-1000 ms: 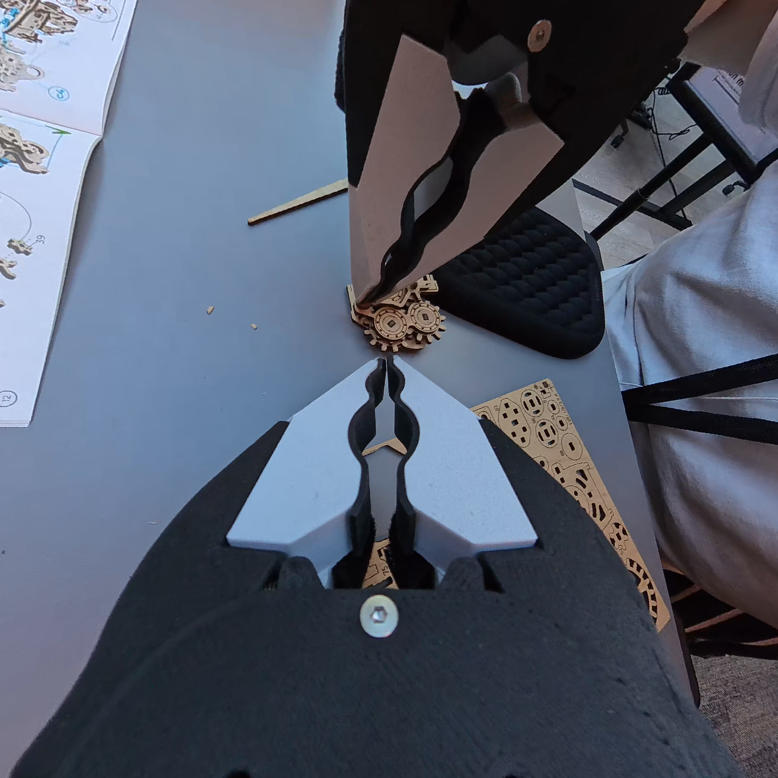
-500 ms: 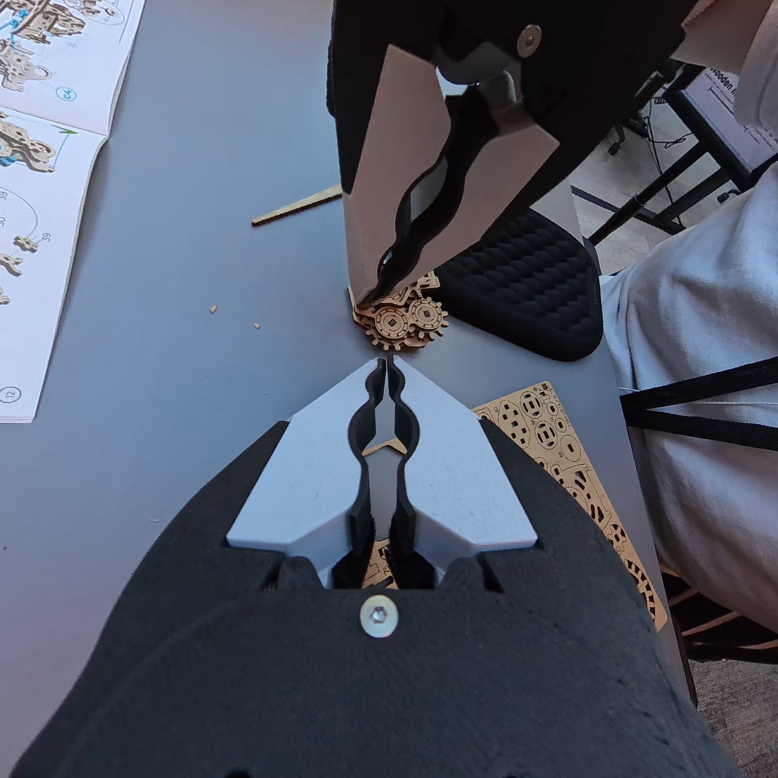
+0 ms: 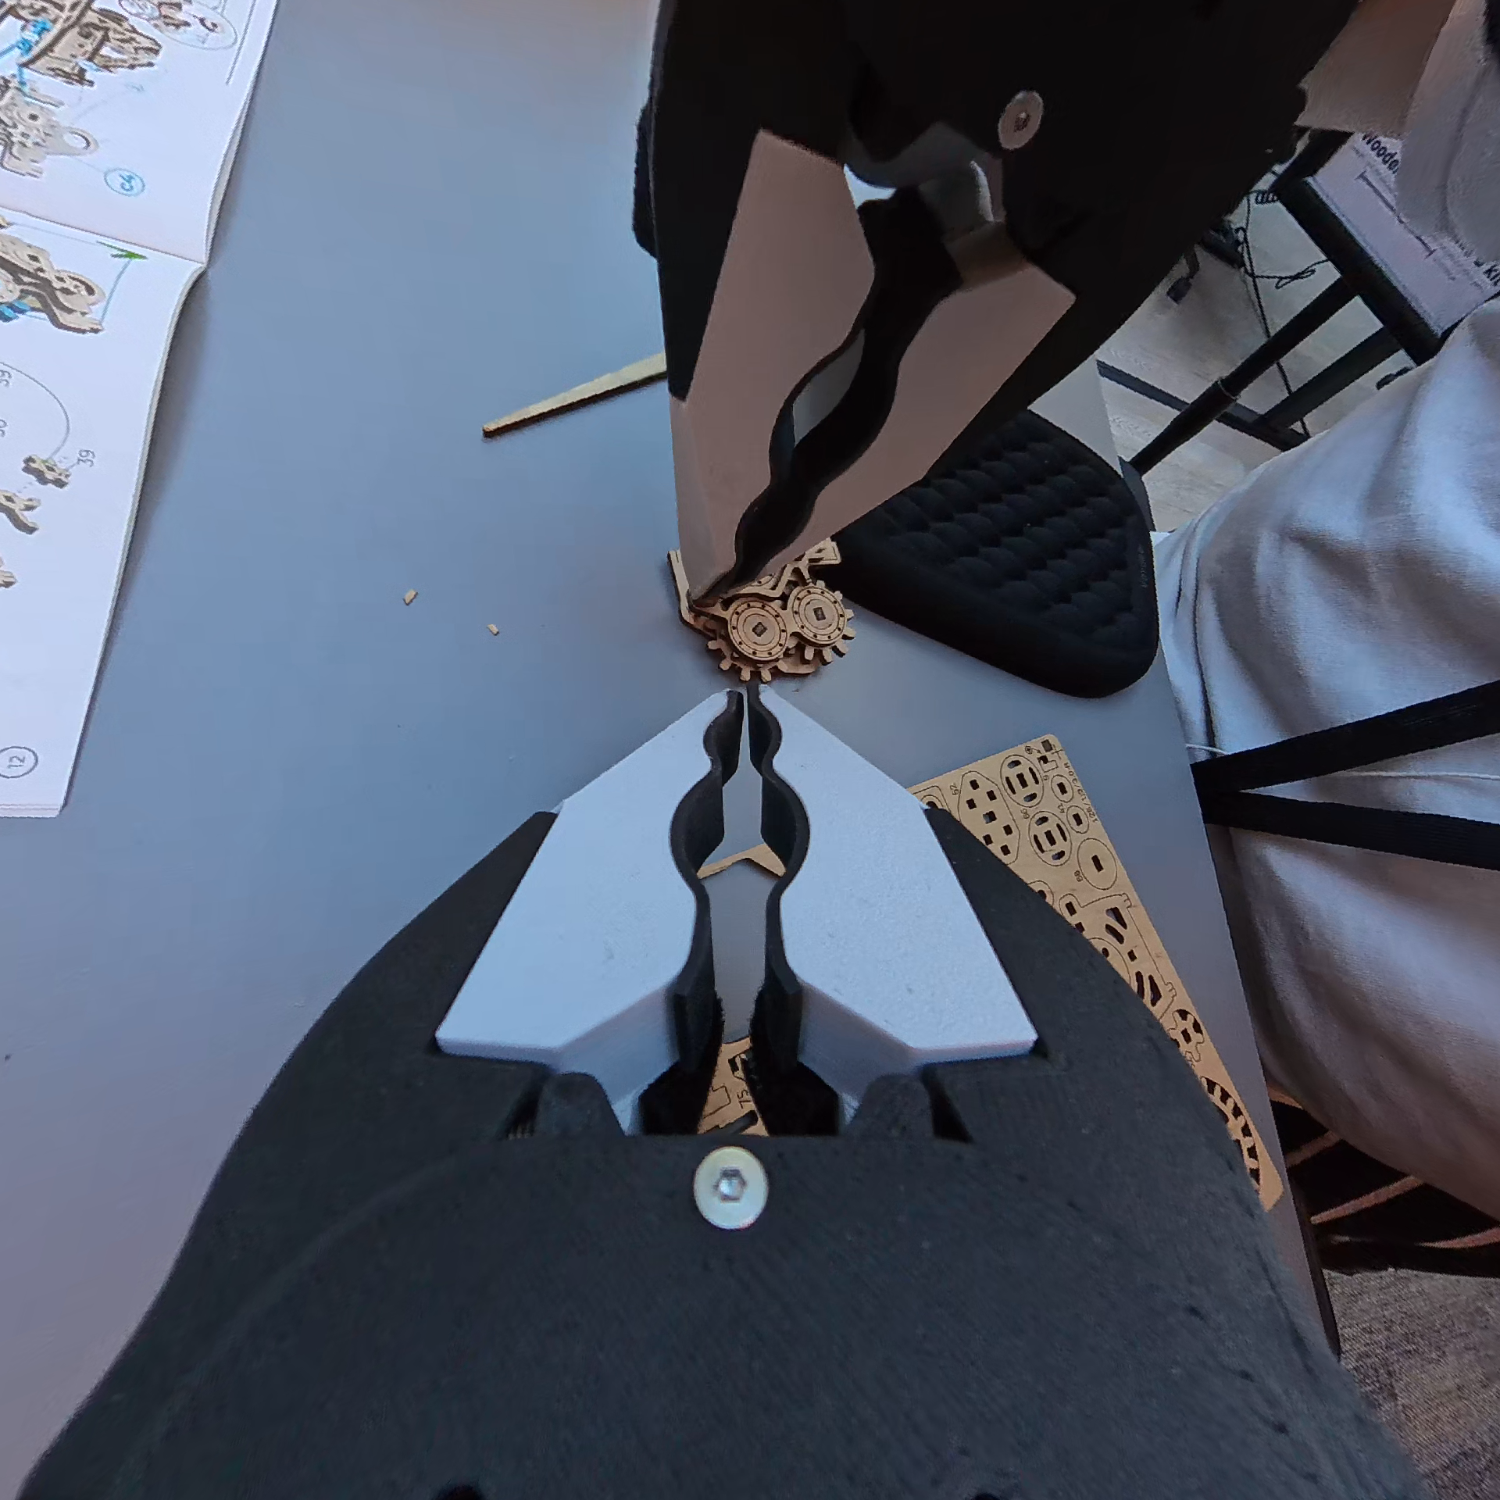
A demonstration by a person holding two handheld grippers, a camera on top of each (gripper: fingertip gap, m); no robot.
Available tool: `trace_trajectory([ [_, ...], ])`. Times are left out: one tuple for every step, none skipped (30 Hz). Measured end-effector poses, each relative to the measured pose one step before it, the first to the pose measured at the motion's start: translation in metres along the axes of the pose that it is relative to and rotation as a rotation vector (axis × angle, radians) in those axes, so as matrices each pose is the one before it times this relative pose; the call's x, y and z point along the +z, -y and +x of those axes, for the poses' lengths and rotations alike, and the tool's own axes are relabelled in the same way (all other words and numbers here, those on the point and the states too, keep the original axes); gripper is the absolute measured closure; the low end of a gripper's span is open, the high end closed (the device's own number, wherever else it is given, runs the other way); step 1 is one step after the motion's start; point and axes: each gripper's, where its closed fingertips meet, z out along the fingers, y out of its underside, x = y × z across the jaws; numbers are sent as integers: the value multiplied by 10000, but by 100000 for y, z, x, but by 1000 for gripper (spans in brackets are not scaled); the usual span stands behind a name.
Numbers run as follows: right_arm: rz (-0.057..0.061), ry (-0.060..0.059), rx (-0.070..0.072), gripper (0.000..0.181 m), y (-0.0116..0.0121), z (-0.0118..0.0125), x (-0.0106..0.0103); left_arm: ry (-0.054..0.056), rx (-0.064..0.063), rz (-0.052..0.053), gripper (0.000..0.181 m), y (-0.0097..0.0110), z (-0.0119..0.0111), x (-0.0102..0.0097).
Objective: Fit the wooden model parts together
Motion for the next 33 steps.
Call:
trace_trajectory([
  [2,47,27,179,26,4,10,-19,-18,-32,181,-90,-1,53],
  [-48,-26,-2,179,-11,-1,5,12,-13,-42,181,-101,-57,61],
  [-74,-88,-109,179,-2,-4,5,14,-10,-29,181,-69,-57,37],
  [-33,-57,-31,179,-15,5,7,0,-12,-5,181,-20,-20,15],
  [38,2,29,179,1,5,-11,-3,-20,12,181,14,-9,-14],
  [148,77,143,179,16,19,-8,-15,-13,8,181,18,18,-29],
  [271,118,232,179,51,30,-12,-2,-1,7,181,54,22,-50],
  [328,74,304,179,46,68,-28,14,19,37,181,87,35,-81],
  [297,-70,331,179,90,216,-47,37,34,56,181,115,1,-96],
  [185,-21,235,178,41,57,-97,30,25,46,181,117,-9,-100],
  [266,48,191,177,141,-101,-213,21,0,37,181,65,-22,-80],
  [343,-106,165,174,290,119,-338,24,-27,27,181,11,-83,-47],
  [372,-346,125,173,310,499,-496,14,-51,-1,181,-34,-108,-18],
  [269,-399,37,171,88,600,-542,1,-63,-13,180,-50,-101,-4],
  [117,-186,-68,170,-227,304,-418,-20,-52,-8,180,-52,-49,27],
  [-10,92,-170,169,-500,-131,-212,-21,-32,-9,179,-47,-33,35],
  [-86,317,-291,166,-716,-516,20,-21,-13,-29,179,-56,-9,55],
  [-38,241,-261,162,-682,-419,218,-15,6,-49,179,-93,-10,61],
  [19,273,-214,160,-619,-467,357,15,15,-52,179,-104,-62,64],
  [18,294,-111,159,-590,-483,397,7,6,-55,179,-123,-53,73],
  [124,47,151,157,-302,-3,383,-13,-19,-51,179,-119,-55,75],
  [205,175,307,155,-91,-107,341,-20,-37,-36,179,-94,-45,64],
  [204,395,290,155,-50,-426,286,-9,-35,-35,179,-102,-57,55],
  [158,304,209,154,-76,-322,244,-3,-18,-35,179,-85,-58,38],
  [325,49,88,155,248,20,37,4,-10,-27,179,-73,-52,23],
  [291,26,-19,156,258,-11,41,11,-16,-14,179,-42,-52,-1],
  [196,60,-66,162,126,-118,113,1,-15,-10,179,-36,-39,2],
  [128,45,-62,168,43,-125,147,2,-14,-9,179,-27,-37,-3],
  [263,-113,96,170,284,107,122,5,-15,-3,179,-17,-41,-13],
  [203,-89,166,171,190,83,101,6,-17,-4,179,-10,-37,-19],
  [162,-82,238,171,109,83,71,38,-27,3,179,-9,-105,-46],
  [139,-196,328,171,109,255,28,46,-38,18,178,9,-125,-51],
  [160,-229,332,171,134,283,52,32,-44,17,178,9,-113,-58],
])
